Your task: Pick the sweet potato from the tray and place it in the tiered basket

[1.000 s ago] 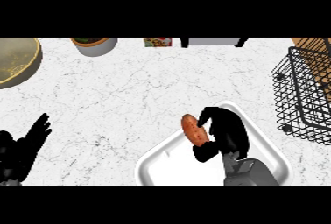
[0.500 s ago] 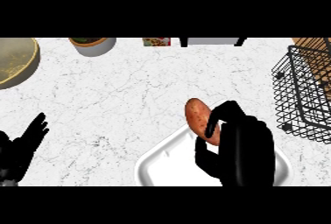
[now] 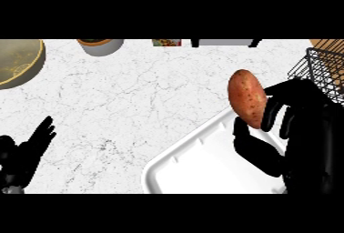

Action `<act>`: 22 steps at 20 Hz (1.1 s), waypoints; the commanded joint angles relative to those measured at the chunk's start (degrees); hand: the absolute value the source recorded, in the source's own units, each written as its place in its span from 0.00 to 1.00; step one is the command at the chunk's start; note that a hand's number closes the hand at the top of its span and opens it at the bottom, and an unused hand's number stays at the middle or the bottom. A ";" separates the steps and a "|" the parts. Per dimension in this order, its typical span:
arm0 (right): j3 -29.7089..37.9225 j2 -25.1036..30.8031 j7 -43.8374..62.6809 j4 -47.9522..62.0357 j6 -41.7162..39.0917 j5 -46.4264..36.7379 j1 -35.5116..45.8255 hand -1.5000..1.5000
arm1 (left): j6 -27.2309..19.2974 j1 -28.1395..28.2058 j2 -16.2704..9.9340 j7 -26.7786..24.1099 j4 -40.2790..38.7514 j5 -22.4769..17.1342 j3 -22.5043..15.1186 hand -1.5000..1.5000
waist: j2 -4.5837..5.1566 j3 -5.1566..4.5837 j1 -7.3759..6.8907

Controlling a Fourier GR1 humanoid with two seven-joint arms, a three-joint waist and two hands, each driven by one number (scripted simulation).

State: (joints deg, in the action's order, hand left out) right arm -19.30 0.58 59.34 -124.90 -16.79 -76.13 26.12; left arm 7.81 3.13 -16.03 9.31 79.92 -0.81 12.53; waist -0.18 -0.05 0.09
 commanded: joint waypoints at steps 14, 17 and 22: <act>36.26 11.16 -23.39 24.42 14.16 22.65 12.31 1.00 | 0.13 -1.64 0.51 -0.44 -0.34 0.74 0.49 0.50 | 0.48 0.13 -0.82; 41.14 16.45 -28.92 34.77 15.35 26.61 16.65 1.00 | 0.88 -0.73 0.83 -2.73 -2.29 0.97 0.49 0.50 | 0.43 0.07 -0.90; 41.72 19.41 -34.62 42.26 18.41 29.38 15.87 1.00 | 1.16 1.58 0.62 -1.72 1.30 0.81 1.31 0.50 | 0.23 0.06 -0.58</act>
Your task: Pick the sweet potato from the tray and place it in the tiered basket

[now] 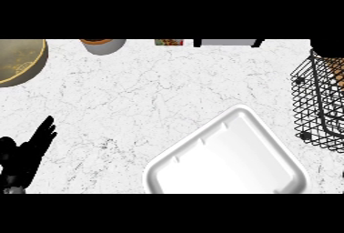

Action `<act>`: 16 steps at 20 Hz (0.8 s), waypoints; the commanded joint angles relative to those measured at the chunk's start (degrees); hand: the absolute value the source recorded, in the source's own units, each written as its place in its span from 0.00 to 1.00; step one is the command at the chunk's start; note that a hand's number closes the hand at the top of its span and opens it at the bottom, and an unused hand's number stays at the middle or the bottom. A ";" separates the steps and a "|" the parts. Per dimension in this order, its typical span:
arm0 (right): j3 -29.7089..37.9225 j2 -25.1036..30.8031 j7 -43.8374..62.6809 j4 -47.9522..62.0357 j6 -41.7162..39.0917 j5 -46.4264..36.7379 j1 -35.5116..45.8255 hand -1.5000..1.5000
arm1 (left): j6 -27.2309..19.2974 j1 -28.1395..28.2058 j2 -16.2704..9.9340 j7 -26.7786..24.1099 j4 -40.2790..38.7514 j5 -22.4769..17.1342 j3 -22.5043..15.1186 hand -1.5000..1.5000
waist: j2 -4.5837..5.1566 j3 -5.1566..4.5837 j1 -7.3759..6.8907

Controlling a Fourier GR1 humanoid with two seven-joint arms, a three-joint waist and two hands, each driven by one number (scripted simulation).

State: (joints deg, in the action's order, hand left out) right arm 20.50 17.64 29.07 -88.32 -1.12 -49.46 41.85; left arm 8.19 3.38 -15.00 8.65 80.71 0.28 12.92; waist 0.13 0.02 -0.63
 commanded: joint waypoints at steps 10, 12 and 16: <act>-7.54 21.78 -16.52 19.18 -1.69 -13.82 0.50 1.00 | -0.29 -1.78 0.99 0.07 -1.86 0.65 -0.35 0.50 | 0.27 -0.06 0.08; -9.20 24.80 -18.73 23.35 -2.69 -15.84 4.46 1.00 | 0.56 -3.82 -0.64 0.52 -2.86 -0.25 0.95 0.50 | 0.37 -0.07 -0.45; -8.77 29.13 -25.70 33.17 -1.80 -16.29 10.18 1.00 | 0.18 -2.54 0.68 3.64 1.23 0.45 -1.01 0.50 | 0.23 -0.01 -1.00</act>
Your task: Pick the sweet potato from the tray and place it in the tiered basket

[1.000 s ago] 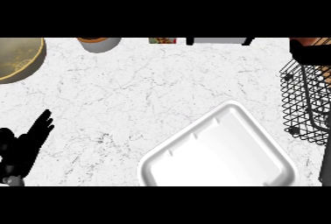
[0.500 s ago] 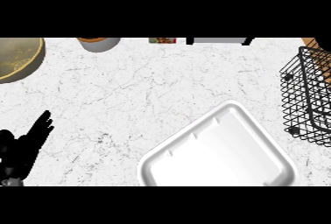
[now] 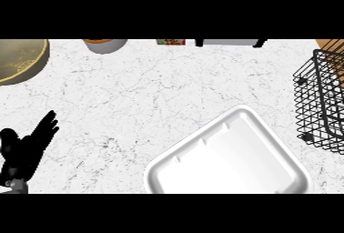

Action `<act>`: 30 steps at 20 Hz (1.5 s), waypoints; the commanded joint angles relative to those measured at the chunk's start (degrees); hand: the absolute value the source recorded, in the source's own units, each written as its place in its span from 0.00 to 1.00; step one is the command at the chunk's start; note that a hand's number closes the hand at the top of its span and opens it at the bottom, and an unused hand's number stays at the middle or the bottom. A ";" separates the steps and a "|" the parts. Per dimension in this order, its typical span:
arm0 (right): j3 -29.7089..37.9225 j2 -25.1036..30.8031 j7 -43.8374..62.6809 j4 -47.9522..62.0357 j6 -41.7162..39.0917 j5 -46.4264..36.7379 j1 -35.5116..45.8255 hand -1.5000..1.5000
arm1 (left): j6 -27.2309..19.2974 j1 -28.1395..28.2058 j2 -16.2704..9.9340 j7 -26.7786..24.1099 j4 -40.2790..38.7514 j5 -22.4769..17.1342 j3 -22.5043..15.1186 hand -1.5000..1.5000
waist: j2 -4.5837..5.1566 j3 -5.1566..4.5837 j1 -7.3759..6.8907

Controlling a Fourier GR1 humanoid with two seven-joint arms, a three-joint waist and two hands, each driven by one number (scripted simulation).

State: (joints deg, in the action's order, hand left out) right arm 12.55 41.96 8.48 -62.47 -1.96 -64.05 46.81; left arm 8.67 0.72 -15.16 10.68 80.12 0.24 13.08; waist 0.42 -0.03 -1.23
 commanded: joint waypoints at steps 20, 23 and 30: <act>0.17 5.60 3.74 31.29 -12.79 -6.39 10.54 0.00 | 0.77 3.02 1.12 -0.53 2.61 0.69 -0.57 0.50 | -0.08 0.06 -0.38; 3.42 4.03 2.70 29.78 -8.60 -2.90 7.53 0.00 | -1.14 -0.82 1.23 -3.47 -4.22 2.62 0.08 0.50 | -0.19 0.03 0.77; 9.96 5.35 1.01 25.82 -2.08 3.04 11.16 0.00 | 1.72 3.02 -0.04 -3.37 -0.72 0.78 0.87 0.50 | -0.39 0.08 0.36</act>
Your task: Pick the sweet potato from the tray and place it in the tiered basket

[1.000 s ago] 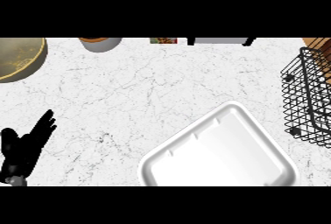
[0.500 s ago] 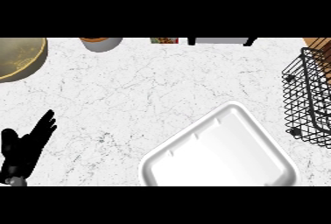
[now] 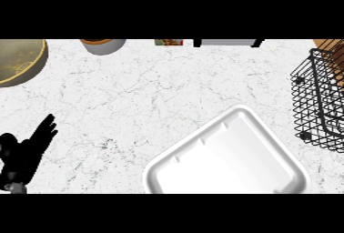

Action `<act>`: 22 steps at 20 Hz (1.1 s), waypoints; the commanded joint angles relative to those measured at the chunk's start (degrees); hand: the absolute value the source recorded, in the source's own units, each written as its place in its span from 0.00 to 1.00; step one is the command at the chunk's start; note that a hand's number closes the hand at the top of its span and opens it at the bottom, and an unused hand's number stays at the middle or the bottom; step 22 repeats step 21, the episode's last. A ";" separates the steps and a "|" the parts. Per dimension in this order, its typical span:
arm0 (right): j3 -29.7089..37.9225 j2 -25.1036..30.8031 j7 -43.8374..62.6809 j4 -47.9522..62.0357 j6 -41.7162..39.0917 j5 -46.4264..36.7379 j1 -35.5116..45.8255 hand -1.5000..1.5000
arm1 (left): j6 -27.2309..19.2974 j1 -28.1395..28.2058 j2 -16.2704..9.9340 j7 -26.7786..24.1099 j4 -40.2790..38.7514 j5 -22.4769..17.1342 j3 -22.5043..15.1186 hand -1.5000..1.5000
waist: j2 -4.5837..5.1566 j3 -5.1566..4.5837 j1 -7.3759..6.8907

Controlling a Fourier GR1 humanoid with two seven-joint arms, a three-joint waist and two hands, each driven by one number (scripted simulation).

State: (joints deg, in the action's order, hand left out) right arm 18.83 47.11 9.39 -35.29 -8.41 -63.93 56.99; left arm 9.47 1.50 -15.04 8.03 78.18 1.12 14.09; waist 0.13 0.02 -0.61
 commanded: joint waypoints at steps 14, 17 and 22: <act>29.82 11.74 5.60 -3.22 -5.29 25.20 -1.45 0.00 | -1.97 1.02 1.70 2.20 1.42 -0.23 0.57 0.50 | -0.88 0.06 3.13; 35.55 17.63 3.64 -4.33 -11.86 30.52 -3.82 0.00 | -1.02 3.15 0.67 1.20 1.15 -0.50 1.50 0.50 | -1.00 0.00 3.28; 44.36 18.02 -3.36 -4.23 -19.23 36.97 -17.23 0.00 | -0.63 5.04 0.36 -0.02 2.12 -0.33 1.74 0.50 | -1.02 0.07 3.98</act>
